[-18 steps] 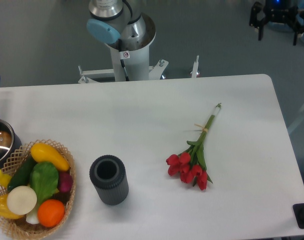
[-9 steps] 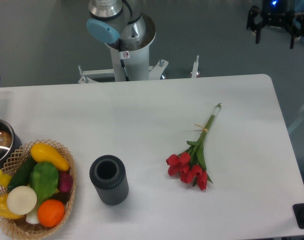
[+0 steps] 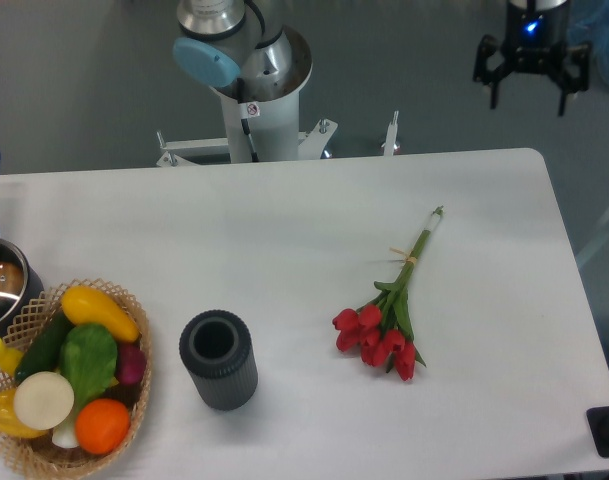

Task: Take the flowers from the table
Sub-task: 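Move the open gripper over the green stems of the red tulips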

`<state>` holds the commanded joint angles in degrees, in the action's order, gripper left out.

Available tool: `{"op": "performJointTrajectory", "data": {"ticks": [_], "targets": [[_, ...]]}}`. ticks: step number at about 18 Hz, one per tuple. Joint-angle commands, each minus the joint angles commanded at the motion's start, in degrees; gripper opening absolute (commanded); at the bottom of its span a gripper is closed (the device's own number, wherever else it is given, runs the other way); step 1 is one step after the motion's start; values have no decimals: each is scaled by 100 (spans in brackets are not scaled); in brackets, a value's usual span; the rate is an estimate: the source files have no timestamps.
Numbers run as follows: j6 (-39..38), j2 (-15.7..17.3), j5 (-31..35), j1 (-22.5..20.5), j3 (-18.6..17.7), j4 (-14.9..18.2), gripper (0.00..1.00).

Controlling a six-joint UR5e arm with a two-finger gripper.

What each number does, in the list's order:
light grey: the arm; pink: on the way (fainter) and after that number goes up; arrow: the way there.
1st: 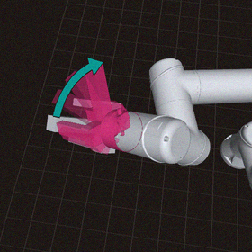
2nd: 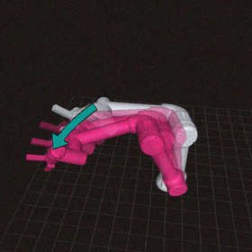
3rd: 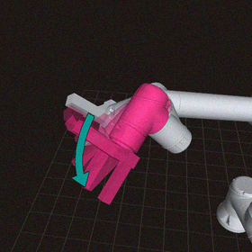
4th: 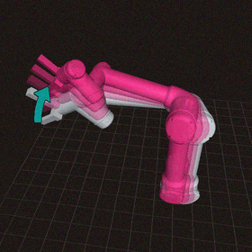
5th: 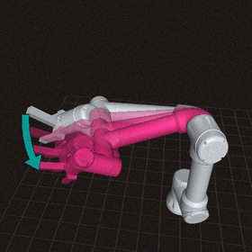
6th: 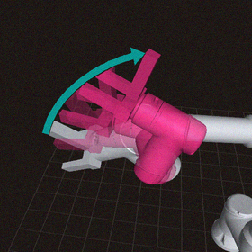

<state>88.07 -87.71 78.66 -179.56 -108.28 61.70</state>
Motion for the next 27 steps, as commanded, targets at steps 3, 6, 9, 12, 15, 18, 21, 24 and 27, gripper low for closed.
{"op": "performJointTrajectory", "data": {"ticks": [3, 6, 9, 12, 15, 18, 21, 24, 27], "targets": [[0, -97, 0, 88, -18, 35, 100], [0, -359, 0, 316, -26, 36, 100], [-9, -676, -9, 571, -26, 36, 100], [-9, -1010, -96, 764, -18, 27, 100], [-166, -1212, -202, 852, 26, 0, 100], [-272, -1467, -343, 940, 44, -35, 100], [-281, -1608, -334, 1045, 53, -35, 100], [-491, -1775, -334, 1107, 70, -61, 100], [-624, -1951, -334, 1186, 167, -70, 100]]}}
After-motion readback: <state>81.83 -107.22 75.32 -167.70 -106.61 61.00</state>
